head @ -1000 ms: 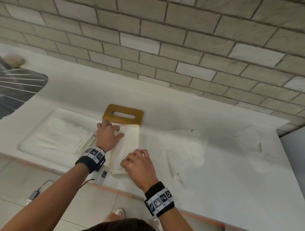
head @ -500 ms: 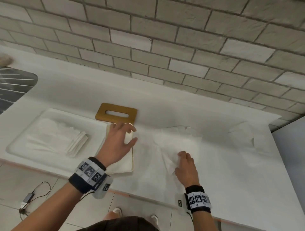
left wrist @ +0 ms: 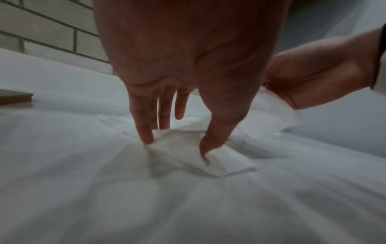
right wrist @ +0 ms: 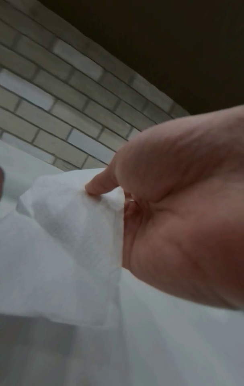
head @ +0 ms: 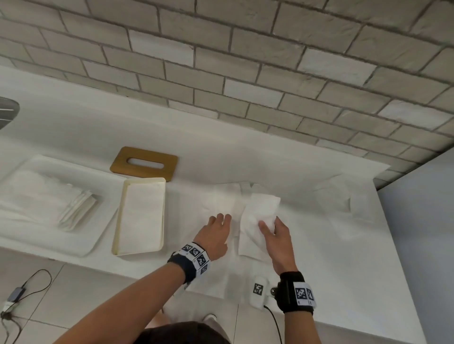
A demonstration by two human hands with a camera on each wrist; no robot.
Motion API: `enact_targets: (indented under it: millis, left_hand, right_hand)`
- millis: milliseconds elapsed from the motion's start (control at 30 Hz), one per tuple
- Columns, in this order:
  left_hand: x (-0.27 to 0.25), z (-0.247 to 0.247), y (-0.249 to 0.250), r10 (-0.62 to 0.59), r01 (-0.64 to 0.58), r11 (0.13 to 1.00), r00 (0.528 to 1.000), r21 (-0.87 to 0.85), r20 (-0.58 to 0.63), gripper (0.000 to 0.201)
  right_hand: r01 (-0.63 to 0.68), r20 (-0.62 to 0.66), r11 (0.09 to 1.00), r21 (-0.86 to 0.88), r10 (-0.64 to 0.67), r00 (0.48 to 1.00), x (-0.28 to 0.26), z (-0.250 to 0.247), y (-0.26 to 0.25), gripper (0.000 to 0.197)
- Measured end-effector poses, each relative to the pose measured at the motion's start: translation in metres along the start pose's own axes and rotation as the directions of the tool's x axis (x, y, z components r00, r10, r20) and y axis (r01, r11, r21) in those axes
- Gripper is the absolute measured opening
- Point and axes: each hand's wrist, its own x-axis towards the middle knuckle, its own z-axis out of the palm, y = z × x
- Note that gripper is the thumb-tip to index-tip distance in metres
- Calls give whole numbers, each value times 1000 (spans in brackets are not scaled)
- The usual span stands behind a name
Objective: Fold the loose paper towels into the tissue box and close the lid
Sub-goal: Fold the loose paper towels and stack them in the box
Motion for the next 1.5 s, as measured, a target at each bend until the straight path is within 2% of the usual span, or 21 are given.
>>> enact_targets:
  millis: [67, 167, 233, 333, 433, 567, 633, 700, 800, 867, 933, 1000, 1067, 1267, 1400, 1500]
  left_hand:
    - [2, 1, -2, -4, 3, 1000, 999, -17, -47, 54]
    - [1, -8, -8, -32, 11, 992, 985, -122, -168, 23]
    - [-4, -23, -13, -52, -21, 971, 954, -239, -297, 16]
    - [-21, -61, -21, -81, -125, 918, 869, -375, -488, 2]
    - [-46, -102, -40, -195, -157, 857, 784, -491, -590, 9]
    - [-84, -143, -82, -367, -145, 755, 714, -639, -596, 17]
    - [-105, -160, -106, -450, -164, 702, 652, -693, -610, 19]
    - [-125, -175, -132, -536, -189, 632, 594, -751, -600, 20]
    - [-151, -186, -171, -623, -175, 564, 551, -807, -555, 22]
    - [-160, -186, -194, -660, -148, 533, 544, -833, -519, 23]
    - [-167, -182, -212, -682, -134, 508, 540, -851, -493, 23]
    - [-174, -180, -224, -692, -118, 501, 540, -858, -478, 24]
    - [-180, -179, -232, -684, -117, 502, 553, -857, -476, 25]
    - [-194, -195, -248, -597, -135, 554, 623, -822, -505, 25]
    - [-201, -215, -249, -512, -162, 595, 678, -787, -526, 25]
    - [-207, -231, -244, -429, -192, 614, 733, -766, -528, 23]
  right_hand:
    - [-42, 42, 983, 178, 35, 999, -1, -14, 4, 20]
    - [-111, 6, 984, 137, 111, 994, 5, -22, 20, 24]
    - [-110, 5, 991, 71, 110, 994, 4, -18, 21, 34]
    - [3, 56, 996, 91, -8, 998, -3, -1, -8, 53]
    - [150, 139, 980, 131, -167, 976, -17, 25, -52, 78]
    - [305, 190, 917, 255, -357, 914, -49, 65, -122, 98]
    - [307, 237, 870, 386, -415, 878, -59, 88, -147, 95]
    - [243, 299, 839, 487, -422, 856, -63, 115, -164, 80]
    - [235, 305, 849, 473, -408, 860, -61, 159, -173, 48]
    - [267, 298, 899, 349, -376, 877, -56, 190, -164, 31]
    - [296, 320, 947, 121, -319, 892, -49, 219, -145, 24]
    - [300, 382, 945, -130, -232, 895, -46, 242, -129, 27]
    - [302, 407, 909, -288, -170, 898, -45, 254, -122, 37]
    - [306, 409, 874, -378, -139, 902, -51, 263, -117, 65]
    - [282, 426, 892, -353, -115, 897, -57, 262, -108, 70]
    - [371, 436, 827, -423, -173, 883, -61, 246, -121, 68]
